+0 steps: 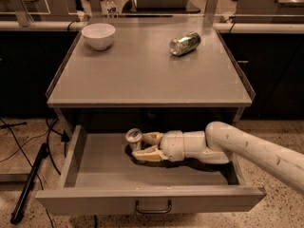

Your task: Place redbull can into top drawer

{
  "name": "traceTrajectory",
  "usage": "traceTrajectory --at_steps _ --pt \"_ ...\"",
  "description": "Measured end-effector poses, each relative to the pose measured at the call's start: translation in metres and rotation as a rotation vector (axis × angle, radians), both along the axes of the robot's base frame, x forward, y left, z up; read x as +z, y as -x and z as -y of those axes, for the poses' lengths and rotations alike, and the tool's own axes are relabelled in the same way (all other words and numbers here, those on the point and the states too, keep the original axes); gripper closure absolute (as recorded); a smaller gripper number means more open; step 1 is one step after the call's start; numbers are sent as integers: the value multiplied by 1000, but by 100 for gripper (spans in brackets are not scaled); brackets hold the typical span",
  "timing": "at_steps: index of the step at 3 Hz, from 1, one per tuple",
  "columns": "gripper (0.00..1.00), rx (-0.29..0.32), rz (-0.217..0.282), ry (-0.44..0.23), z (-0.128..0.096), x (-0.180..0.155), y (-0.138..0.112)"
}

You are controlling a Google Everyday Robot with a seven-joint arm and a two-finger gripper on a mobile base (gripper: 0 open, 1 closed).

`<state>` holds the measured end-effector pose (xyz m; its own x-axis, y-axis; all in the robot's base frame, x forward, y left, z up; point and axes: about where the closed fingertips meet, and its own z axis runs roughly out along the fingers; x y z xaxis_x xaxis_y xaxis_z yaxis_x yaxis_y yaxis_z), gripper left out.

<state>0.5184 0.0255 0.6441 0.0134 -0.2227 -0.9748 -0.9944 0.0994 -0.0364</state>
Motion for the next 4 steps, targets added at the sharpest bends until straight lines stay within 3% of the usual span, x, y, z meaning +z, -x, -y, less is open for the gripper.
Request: traceTrajectory --at_steps 2,3,4 --pt "97 -5 -5 -58 4 -3 -1" --pt "73 -5 -5 -58 4 -3 -1" --pt "42 -5 -5 -58 4 -3 -1"
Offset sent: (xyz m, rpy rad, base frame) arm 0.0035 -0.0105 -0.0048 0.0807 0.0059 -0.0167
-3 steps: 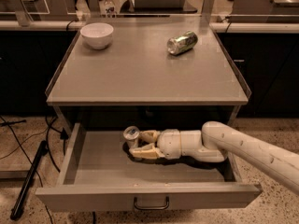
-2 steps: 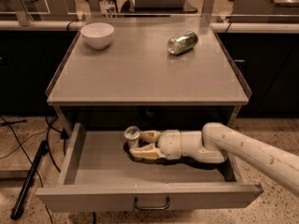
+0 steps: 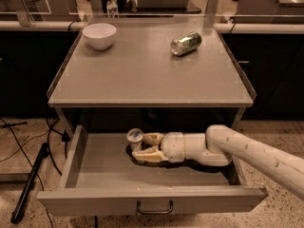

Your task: Place redbull can into top drawer

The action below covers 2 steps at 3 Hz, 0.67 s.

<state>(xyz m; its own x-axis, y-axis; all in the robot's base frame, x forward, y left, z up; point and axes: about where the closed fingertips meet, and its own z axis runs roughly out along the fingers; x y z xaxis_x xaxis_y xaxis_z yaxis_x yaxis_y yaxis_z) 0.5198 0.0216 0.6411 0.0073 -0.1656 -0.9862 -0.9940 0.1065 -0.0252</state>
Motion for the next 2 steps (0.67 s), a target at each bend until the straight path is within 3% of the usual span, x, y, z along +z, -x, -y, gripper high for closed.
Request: traceTrajectory --at_steps 2 --pt "0 0 0 0 0 0 0"
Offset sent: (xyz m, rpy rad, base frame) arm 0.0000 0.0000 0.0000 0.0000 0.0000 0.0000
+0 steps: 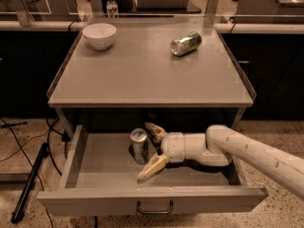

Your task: Place redbull can into top drawer

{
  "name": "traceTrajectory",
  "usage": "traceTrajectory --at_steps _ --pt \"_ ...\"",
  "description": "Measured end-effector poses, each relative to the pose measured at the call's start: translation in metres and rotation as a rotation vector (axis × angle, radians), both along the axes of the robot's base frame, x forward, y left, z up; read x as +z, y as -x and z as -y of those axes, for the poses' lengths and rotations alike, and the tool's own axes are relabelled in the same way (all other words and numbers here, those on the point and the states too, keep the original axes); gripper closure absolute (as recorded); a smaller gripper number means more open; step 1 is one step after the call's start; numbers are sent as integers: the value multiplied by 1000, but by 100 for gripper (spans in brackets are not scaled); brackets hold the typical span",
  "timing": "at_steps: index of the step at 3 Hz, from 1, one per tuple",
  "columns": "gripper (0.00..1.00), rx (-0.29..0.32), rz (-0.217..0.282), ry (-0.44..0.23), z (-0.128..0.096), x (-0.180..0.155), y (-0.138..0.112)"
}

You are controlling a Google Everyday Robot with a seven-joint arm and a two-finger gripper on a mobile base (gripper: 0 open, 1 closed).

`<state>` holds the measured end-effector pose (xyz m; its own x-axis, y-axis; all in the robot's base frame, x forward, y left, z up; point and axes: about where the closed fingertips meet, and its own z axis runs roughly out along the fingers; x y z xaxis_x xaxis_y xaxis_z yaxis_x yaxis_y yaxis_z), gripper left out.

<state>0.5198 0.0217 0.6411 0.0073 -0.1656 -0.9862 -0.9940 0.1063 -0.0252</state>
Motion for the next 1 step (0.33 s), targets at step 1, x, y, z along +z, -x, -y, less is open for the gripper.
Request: traceTrajectory --at_steps 1 --pt "0 0 0 0 0 0 0"
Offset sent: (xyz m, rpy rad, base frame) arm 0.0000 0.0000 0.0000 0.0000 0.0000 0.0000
